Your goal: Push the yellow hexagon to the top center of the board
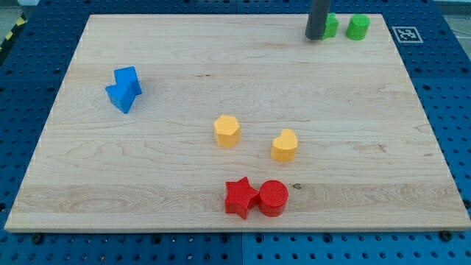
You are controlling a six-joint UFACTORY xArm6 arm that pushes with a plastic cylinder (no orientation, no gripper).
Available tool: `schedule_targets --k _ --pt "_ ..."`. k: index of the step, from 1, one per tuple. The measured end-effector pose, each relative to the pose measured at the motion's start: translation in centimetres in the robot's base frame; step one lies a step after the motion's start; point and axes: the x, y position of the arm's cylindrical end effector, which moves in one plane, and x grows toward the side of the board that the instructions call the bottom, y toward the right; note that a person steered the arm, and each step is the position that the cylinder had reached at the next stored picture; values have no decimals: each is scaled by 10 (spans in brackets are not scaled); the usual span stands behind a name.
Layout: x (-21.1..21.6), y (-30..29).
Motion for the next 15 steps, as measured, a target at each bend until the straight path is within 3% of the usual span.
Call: schedule_targets --k 4,6,7,8,9,11,12,13,14,15 --pt "0 24" --pt "45 -96" --pt "45 -157" --pt "59 -158" --pt "115 -154" --pt "187 -247" --pt "239 -254" --pt "260 -229" --pt "258 -184" --pt "230 -158"
